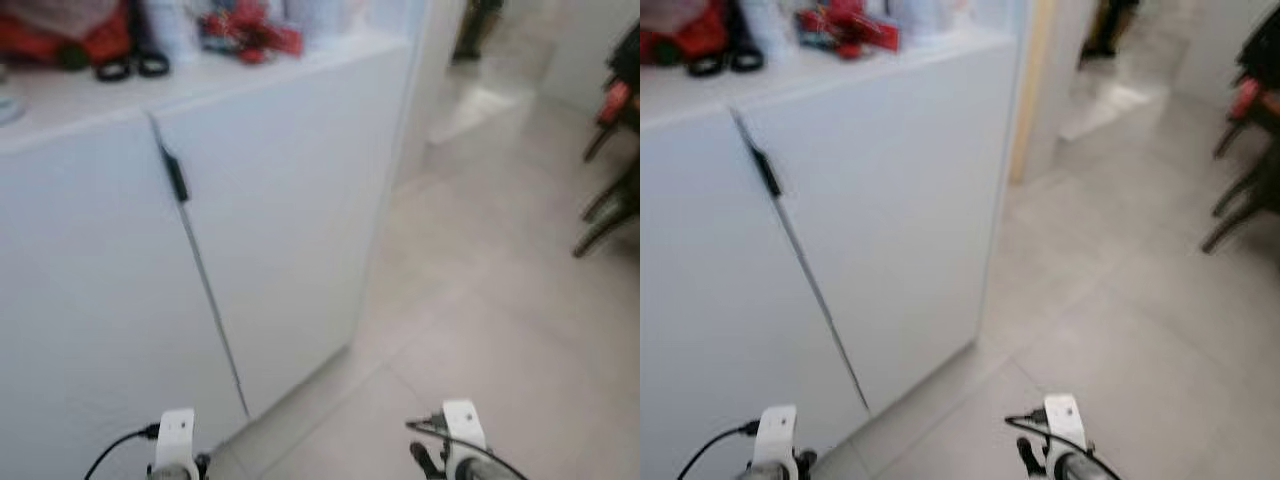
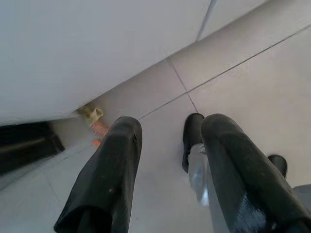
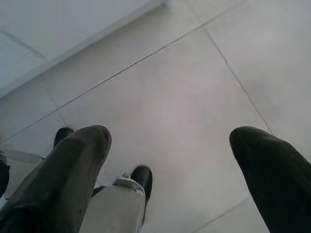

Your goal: Restocking fridge

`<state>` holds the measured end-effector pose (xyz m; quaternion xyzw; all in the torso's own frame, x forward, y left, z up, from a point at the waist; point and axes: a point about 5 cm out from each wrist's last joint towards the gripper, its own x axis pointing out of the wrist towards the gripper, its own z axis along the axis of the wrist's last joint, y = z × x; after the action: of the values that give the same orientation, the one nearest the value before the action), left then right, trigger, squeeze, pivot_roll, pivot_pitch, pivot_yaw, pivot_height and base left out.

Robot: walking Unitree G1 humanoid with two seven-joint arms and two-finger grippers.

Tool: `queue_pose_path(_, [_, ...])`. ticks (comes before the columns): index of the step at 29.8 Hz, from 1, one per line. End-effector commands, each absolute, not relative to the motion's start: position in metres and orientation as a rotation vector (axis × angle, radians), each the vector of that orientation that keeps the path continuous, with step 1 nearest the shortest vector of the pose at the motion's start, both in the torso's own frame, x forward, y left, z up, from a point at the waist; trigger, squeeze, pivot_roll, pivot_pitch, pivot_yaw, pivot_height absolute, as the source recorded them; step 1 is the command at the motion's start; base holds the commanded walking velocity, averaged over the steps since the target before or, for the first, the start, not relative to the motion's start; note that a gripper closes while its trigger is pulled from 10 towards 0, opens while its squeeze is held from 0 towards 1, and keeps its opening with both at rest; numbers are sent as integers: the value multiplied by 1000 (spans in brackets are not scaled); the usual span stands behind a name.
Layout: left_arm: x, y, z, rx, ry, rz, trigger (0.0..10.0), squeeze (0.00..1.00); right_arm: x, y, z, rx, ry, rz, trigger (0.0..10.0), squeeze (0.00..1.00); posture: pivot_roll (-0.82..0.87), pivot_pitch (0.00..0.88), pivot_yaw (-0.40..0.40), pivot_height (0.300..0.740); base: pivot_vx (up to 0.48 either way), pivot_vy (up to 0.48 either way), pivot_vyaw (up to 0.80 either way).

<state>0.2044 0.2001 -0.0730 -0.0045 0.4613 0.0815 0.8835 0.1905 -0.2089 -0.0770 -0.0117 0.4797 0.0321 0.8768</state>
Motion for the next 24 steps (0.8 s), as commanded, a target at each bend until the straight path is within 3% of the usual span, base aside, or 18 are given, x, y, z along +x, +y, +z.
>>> queue_pose_path(1, [201, 201, -75, -10, 977, 173, 10000, 0, 188, -211, -78, -39, 1011, 75, 10000, 0, -135, 0, -34, 740, 0, 0, 800])
queue_pose_path(24, [204, 201, -73, -12, 974, 176, 10000, 0, 192, -211, -75, -81, 1015, 110, 10000, 0, -140, 20, -37, 740, 0, 0, 800])
